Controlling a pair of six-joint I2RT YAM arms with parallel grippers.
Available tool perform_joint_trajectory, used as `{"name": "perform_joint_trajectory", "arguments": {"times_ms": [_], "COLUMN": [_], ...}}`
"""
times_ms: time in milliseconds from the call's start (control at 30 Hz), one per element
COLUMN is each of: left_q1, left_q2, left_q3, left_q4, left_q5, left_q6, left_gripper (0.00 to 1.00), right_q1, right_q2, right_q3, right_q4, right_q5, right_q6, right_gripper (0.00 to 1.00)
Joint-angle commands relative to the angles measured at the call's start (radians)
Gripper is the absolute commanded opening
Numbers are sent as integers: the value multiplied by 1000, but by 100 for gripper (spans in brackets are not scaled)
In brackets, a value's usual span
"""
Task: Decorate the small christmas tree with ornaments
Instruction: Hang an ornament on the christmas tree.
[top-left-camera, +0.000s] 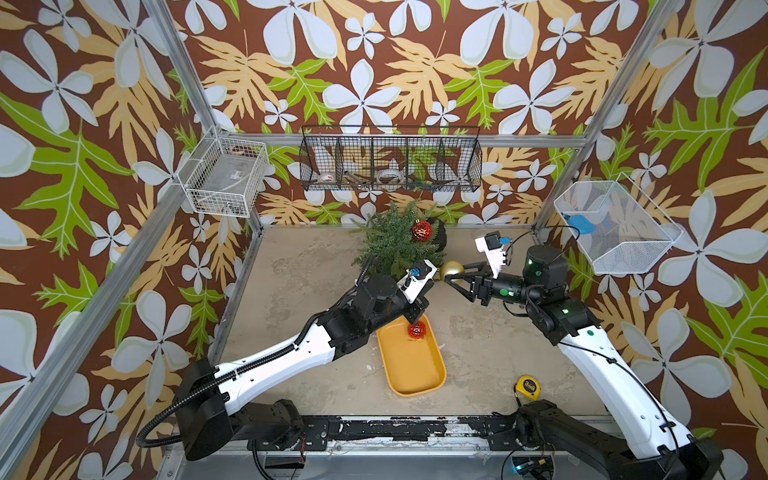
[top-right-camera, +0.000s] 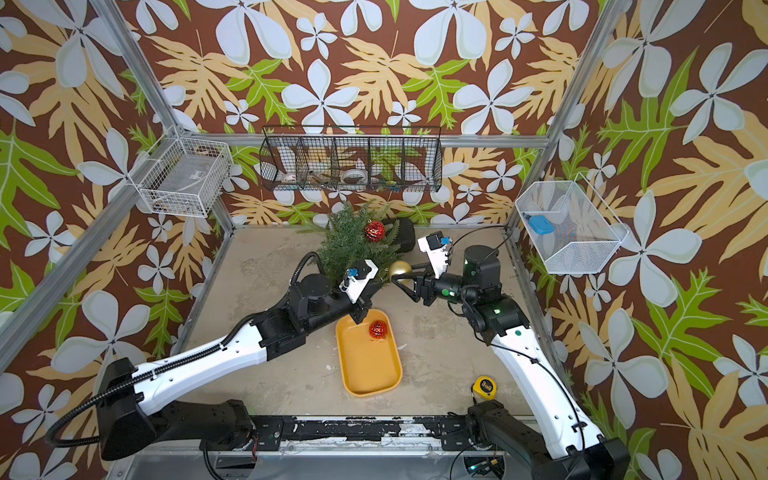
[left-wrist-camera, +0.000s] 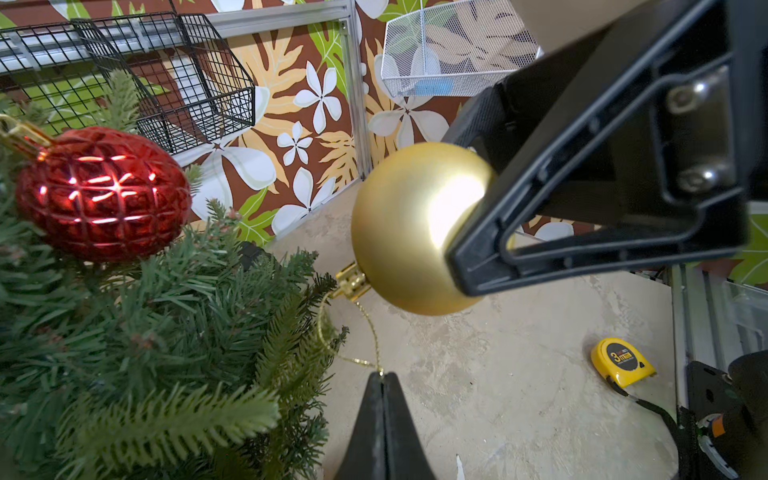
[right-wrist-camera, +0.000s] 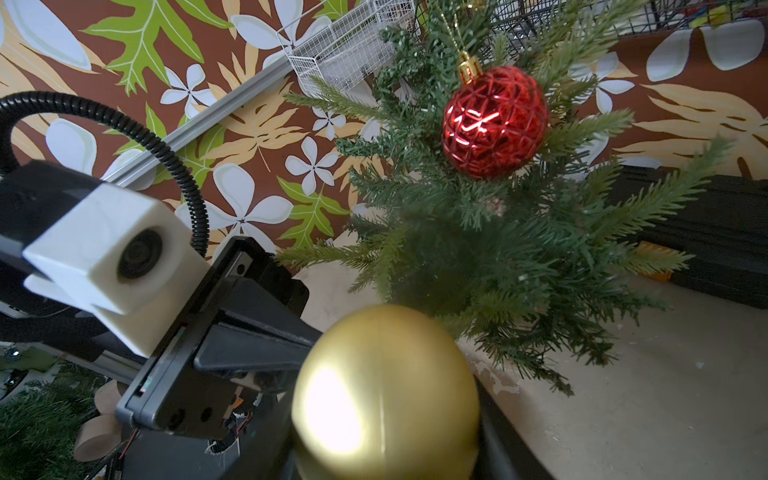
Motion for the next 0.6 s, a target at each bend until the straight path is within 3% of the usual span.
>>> {"name": "perform_joint_trajectory", "arguments": {"times_ms": [0,567], "left_q1": [16,38], "left_q2": [9,60], "left_q3": [13,50], "left_q4": [-2,-6], "left_q5": [-25,30], "left_q6": [3,-2], "left_gripper": [0,0], "right_q1": [-1,0], "right_q2": [1,30], "right_q3": [3,15], "right_q4": [20,-2], "right_q5": [11,56], "right_q6": [-25,-43], "right_gripper": [53,53]}}
